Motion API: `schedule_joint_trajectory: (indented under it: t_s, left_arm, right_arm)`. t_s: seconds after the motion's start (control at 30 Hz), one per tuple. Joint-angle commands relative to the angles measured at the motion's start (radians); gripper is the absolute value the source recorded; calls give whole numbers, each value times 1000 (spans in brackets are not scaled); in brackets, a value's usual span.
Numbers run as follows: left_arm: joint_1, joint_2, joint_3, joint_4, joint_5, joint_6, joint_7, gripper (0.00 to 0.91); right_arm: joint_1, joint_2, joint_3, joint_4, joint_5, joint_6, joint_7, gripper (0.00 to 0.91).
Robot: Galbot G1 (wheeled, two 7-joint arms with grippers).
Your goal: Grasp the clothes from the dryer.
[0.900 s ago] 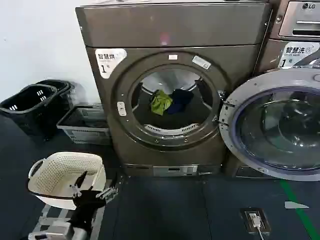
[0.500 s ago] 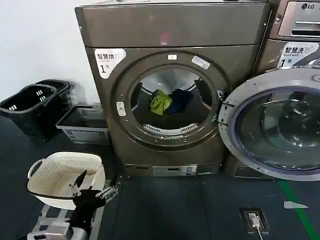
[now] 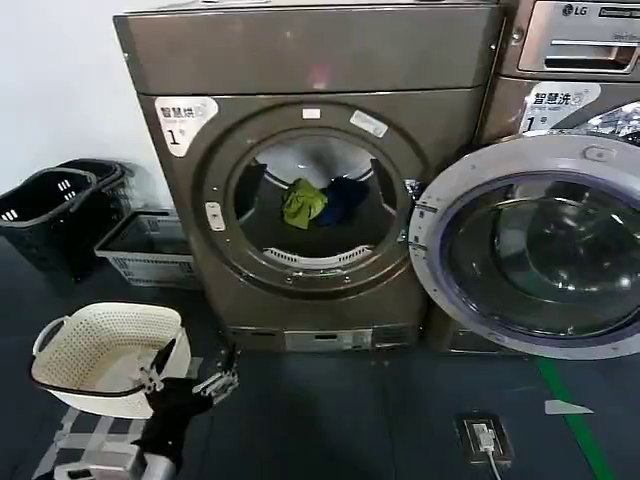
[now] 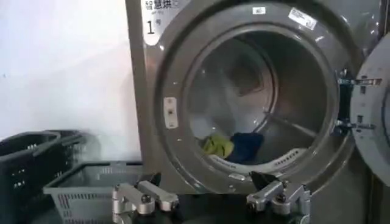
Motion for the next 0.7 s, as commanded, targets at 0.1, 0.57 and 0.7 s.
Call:
schedule_joint_trajectory:
  t_s: [0.1, 0.57, 0.7]
  left_arm:
    - [2, -1, 1, 0, -2, -1, 0, 907]
    - [-1, 7, 5, 1, -3, -2, 4, 907]
    - [-2, 10, 5, 1, -5, -2, 4, 907]
  right_arm:
    - [1, 0, 1, 1, 5, 2, 0, 907]
    - [3, 6, -1, 11, 9, 0, -3, 907]
    - [2, 6, 1, 14, 11, 0, -4, 907]
